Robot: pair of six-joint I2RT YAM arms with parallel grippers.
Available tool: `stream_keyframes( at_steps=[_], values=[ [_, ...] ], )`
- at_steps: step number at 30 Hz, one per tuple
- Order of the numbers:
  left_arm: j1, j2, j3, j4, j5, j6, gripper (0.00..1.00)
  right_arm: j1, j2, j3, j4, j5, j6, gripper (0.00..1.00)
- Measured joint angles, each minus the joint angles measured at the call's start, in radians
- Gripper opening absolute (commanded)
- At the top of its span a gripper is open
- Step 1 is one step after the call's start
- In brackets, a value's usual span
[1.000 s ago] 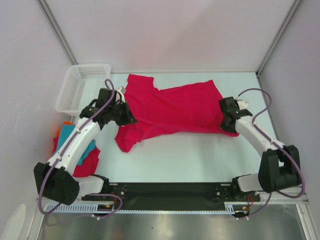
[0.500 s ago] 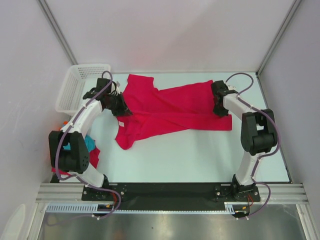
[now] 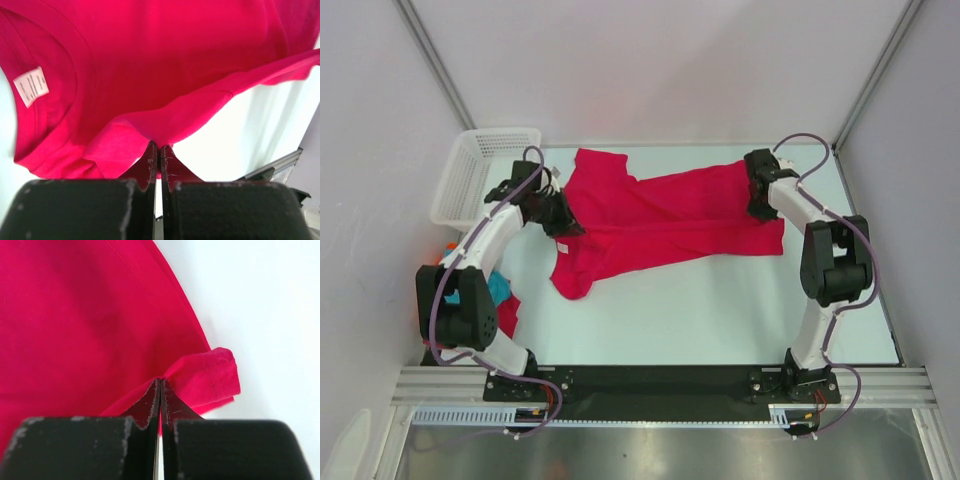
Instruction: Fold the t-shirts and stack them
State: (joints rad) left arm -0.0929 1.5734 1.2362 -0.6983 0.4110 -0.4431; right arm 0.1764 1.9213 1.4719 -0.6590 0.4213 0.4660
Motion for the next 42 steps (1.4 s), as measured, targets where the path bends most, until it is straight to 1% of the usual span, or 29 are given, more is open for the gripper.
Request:
stream_keyframes(
  at_steps=[2,5,10,14,19,25,30,33,35,37,42],
  values=[
    [0.002,-0.036,-0.016,-0.008,0.016,0.0,0.02,0.002,-0.045,-0.032,-0.002,0.0,0.001,0.0],
    [0.002,-0.114,-0.031,-0.027,0.04,0.001,0.03,0.012,-0.165,-0.107,-0.03,0.002,0.006,0.0],
    [0.003,-0.327,-0.065,-0.077,0.084,0.001,0.03,0.05,-0.423,-0.225,-0.069,0.012,0.025,0.0],
    [0.004,-0.491,-0.123,-0.112,0.121,0.0,0.03,0.084,-0.562,-0.283,-0.117,0.021,0.043,0.0],
    [0.004,-0.645,-0.224,-0.174,0.153,-0.005,0.05,0.114,-0.649,-0.348,-0.184,0.032,0.066,0.0],
    [0.004,-0.73,-0.26,-0.228,0.178,-0.022,0.08,0.138,-0.684,-0.383,-0.254,0.038,0.081,0.0],
    [0.004,-0.742,-0.301,-0.214,0.192,-0.028,0.08,0.14,-0.684,-0.385,-0.258,0.051,0.078,0.0],
    [0.005,-0.699,-0.375,-0.148,0.22,-0.043,0.08,0.138,-0.644,-0.382,-0.243,0.057,0.064,0.0],
    [0.005,-0.642,-0.412,-0.107,0.239,-0.055,0.08,0.131,-0.581,-0.369,-0.23,0.06,0.052,0.0],
    [0.005,-0.554,-0.431,-0.057,0.248,-0.07,0.07,0.122,-0.503,-0.34,-0.216,0.061,0.035,0.0],
    [0.022,-0.352,-0.412,0.04,0.246,-0.08,0.06,0.09,-0.317,-0.24,-0.153,0.056,-0.005,0.0]
  ],
)
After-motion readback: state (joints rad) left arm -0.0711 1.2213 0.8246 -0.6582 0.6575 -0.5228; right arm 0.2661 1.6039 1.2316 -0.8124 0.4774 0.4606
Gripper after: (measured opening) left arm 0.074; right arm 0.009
